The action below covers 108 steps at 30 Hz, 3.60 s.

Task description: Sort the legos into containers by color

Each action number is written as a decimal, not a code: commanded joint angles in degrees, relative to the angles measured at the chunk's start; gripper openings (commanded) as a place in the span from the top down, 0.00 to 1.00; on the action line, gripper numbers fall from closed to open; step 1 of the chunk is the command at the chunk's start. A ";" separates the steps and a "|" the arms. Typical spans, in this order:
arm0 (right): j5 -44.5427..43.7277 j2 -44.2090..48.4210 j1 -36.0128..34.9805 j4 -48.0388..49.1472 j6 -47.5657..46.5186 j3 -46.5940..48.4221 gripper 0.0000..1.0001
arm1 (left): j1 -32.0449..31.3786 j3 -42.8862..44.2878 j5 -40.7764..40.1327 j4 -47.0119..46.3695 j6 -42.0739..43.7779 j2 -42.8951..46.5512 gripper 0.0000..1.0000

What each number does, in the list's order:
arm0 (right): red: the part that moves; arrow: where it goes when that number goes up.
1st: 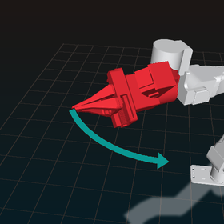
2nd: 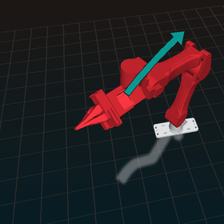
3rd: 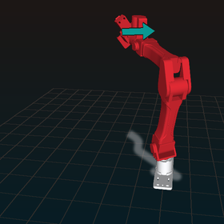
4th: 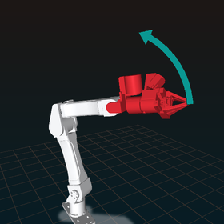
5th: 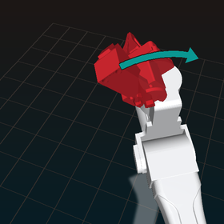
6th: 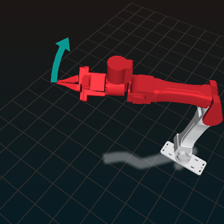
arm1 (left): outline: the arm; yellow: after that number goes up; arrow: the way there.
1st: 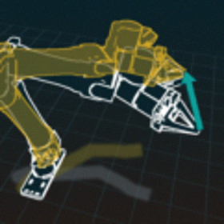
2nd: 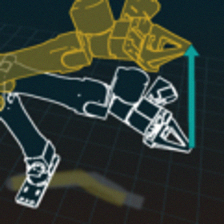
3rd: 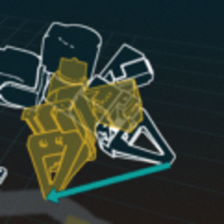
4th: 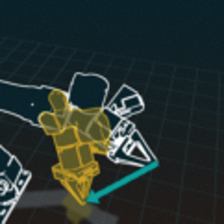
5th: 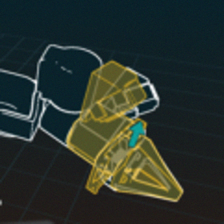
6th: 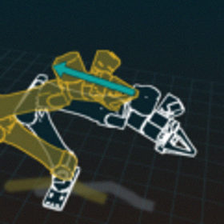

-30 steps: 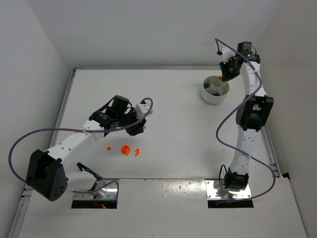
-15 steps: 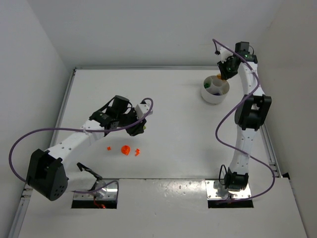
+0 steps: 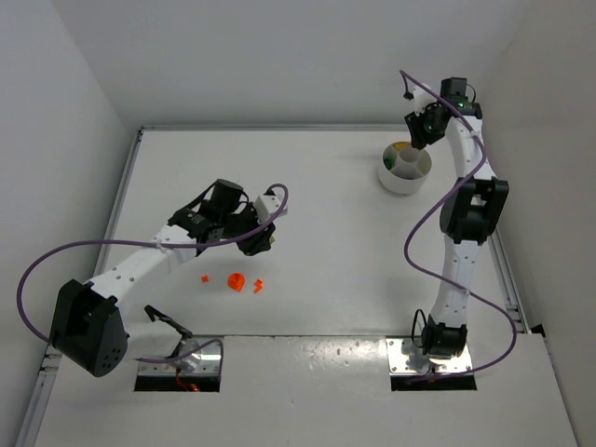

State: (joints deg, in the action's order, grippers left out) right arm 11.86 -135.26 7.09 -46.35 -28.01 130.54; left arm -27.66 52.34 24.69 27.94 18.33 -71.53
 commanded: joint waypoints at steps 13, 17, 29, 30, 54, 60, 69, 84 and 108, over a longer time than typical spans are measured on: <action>49.47 24.51 -6.99 -11.04 7.97 -26.37 0.59 | 6.21 1.72 22.82 -5.61 -8.04 0.78 1.00; 51.95 29.34 -13.06 -2.02 16.80 -38.39 0.54 | 7.62 1.72 30.23 -7.28 -10.94 -0.81 1.00; 59.17 31.54 -27.83 20.39 36.87 -49.67 0.39 | 9.20 0.58 38.76 -9.84 -15.34 -1.95 0.99; 58.29 32.68 -29.40 23.46 40.45 -50.99 0.39 | 9.20 0.57 38.77 -9.84 -15.34 -1.95 0.99; 54.23 33.66 -41.11 21.92 32.14 -49.15 0.38 | 9.73 -0.48 46.94 -10.37 -15.87 -3.62 1.00; 54.76 33.13 -42.16 18.22 28.27 -49.15 0.38 | 10.26 -0.48 48.17 -10.37 -15.87 -4.15 1.00; 54.76 33.13 -42.16 18.22 28.27 -49.15 0.70 | 10.26 -1.01 48.70 -10.37 -15.87 -4.67 1.00; 53.62 36.47 -41.63 19.45 26.96 -51.79 0.94 | 11.39 -2.77 44.13 -4.39 -10.24 -1.16 0.20; 49.40 37.00 -41.63 14.62 22.38 -52.32 0.95 | 17.11 3.47 49.67 10.11 2.24 -5.11 0.23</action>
State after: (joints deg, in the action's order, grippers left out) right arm 60.36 -99.74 -34.63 -32.27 -3.73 77.58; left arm -11.18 53.87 71.40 37.10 17.98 -76.20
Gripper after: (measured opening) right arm 0.348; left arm 0.760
